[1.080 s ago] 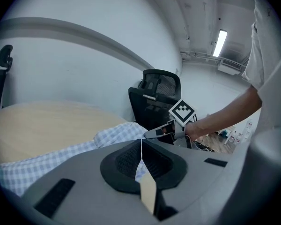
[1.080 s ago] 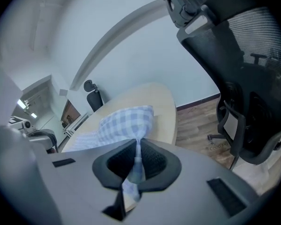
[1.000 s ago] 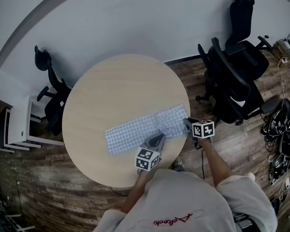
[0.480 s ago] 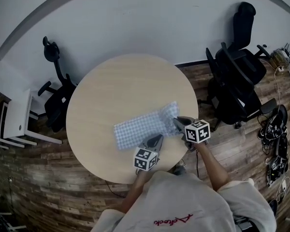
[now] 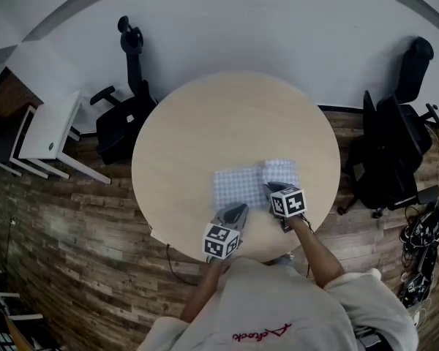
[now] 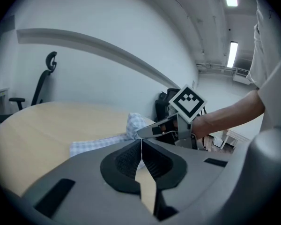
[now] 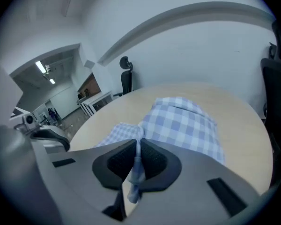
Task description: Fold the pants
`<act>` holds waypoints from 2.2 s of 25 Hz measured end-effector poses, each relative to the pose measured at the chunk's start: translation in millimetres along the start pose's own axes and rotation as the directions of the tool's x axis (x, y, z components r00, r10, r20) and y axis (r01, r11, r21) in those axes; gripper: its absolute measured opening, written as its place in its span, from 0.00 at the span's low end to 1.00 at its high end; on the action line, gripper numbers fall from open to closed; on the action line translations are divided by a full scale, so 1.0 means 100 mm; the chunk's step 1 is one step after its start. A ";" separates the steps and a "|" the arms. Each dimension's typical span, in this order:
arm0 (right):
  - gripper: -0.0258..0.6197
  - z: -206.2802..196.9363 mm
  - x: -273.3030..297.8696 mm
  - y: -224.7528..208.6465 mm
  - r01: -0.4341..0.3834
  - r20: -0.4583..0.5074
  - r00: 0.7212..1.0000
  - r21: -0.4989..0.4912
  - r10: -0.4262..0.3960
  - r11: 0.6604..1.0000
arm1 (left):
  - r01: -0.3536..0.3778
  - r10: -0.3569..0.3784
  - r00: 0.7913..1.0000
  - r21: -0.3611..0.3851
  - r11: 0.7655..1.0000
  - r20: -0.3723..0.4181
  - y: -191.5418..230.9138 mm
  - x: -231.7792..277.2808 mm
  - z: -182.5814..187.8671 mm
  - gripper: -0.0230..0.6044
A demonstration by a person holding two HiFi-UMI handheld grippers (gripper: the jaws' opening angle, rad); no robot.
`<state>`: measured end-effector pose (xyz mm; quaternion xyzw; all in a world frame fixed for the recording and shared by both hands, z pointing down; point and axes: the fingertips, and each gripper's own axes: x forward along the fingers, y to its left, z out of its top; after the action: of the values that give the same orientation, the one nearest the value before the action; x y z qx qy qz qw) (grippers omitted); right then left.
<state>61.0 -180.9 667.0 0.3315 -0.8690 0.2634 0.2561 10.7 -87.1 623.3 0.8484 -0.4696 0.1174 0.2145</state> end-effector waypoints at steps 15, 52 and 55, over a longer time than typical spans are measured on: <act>0.11 -0.45 0.84 0.26 0.155 -0.146 0.974 -0.126 -0.173 0.980 | -0.152 0.152 0.988 -0.075 0.985 -0.006 0.80 -0.76 -0.25 0.09; 0.16 -0.55 -0.19 -1.21 -0.099 0.045 0.995 0.405 0.089 0.909 | -0.003 0.006 0.997 0.036 0.999 -0.079 -0.44 0.82 0.17 0.09; 0.16 -0.59 -0.38 -1.52 -0.081 0.058 0.996 0.423 0.063 0.902 | 0.033 -0.029 0.996 0.050 0.998 -0.080 -0.64 1.05 0.22 0.09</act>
<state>209.8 -224.8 729.9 0.3525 -0.8077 0.4484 0.1492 120.6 -145.8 629.3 0.8553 -0.4445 0.1596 0.2130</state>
